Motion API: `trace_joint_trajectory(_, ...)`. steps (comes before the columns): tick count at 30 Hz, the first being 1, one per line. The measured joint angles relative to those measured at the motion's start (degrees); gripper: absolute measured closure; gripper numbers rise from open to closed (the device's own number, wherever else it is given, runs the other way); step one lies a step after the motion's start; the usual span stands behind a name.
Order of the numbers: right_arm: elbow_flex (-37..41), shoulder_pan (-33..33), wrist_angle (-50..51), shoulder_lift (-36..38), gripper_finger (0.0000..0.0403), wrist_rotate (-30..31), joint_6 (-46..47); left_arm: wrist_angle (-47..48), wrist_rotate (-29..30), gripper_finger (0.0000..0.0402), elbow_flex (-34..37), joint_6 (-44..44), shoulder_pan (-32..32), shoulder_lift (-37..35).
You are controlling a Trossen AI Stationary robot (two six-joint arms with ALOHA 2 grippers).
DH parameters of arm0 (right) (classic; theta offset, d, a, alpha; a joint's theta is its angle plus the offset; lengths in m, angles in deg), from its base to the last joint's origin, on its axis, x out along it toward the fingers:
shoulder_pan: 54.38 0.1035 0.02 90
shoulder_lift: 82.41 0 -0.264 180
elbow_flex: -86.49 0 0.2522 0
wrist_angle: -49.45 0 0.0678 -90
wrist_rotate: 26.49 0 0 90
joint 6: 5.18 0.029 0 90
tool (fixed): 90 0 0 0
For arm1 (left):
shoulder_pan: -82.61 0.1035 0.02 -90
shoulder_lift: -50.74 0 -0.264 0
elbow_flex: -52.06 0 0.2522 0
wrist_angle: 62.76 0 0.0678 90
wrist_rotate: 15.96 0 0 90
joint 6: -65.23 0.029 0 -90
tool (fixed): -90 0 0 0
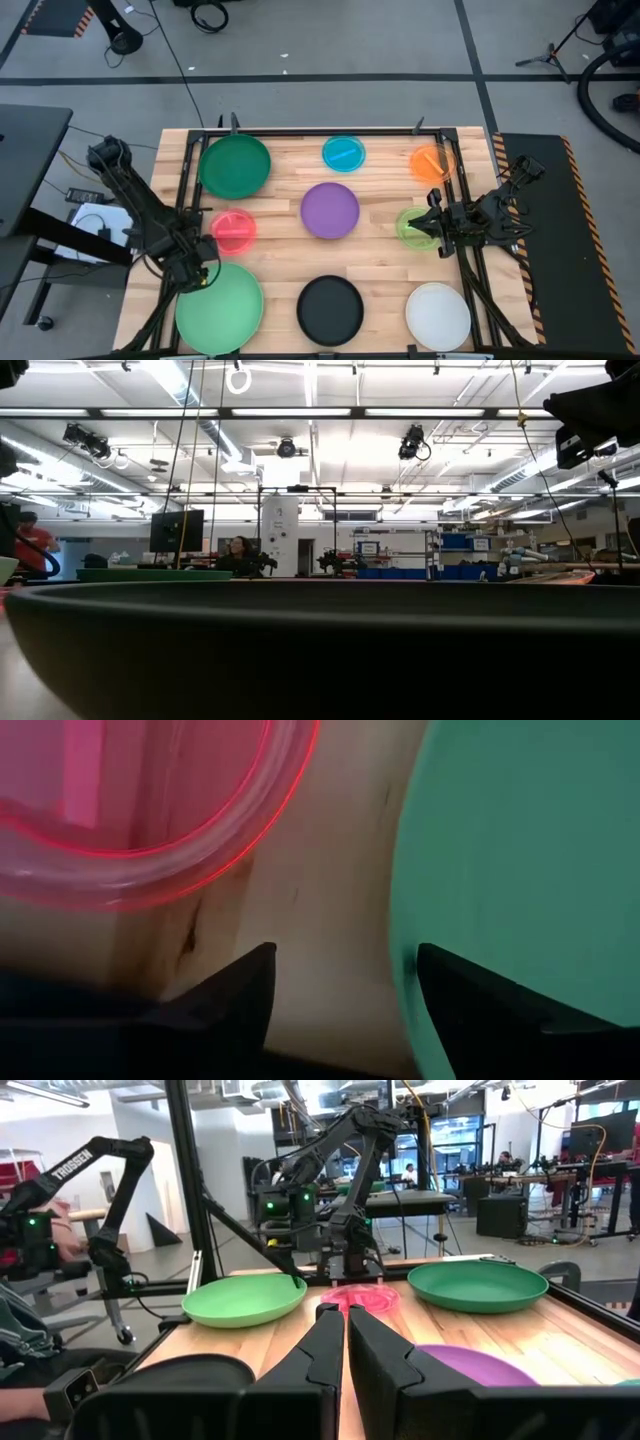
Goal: Stack plastic plates
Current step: Stack the green plate on top of the dark green plate
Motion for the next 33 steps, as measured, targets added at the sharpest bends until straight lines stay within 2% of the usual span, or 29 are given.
trace_joint_trajectory(6, 0.0, 0.0, -0.1, 0.0, 0.0373, 0.0, 0.0, -11.3, -0.5, 0.0162, 3.8, -1.8, 0.1, 0.0)
trace_joint_trajectory(10, 0.0, 0.0, -0.1, 0.0, 0.0373, 0.0, 0.0, -12.4, -0.6, 0.0191, 4.0, -2.9, 0.1, 0.0)
trace_joint_trajectory(14, 0.0, 0.0, -0.1, 0.0, 0.0373, 0.0, 0.0, -12.4, -1.5, 0.0242, 4.0, -3.0, 0.1, 0.0)
trace_joint_trajectory(21, 0.0, 0.0, -0.1, 0.0, 0.0373, 0.0, 0.0, -13.3, -1.4, 0.0373, 3.8, -3.3, 0.1, -0.2)
trace_joint_trajectory(22, 0.0, 0.0, -0.1, 0.0, 0.0373, 0.0, 0.0, -13.3, -1.4, 0.0382, 3.8, -3.5, 0.1, -0.3)
trace_joint_trajectory(33, 0.0, 0.0, -0.1, 0.0, 0.0373, 0.0, 0.0, -20.2, -2.6, 0.0382, 3.9, -4.7, 0.8, -0.2)
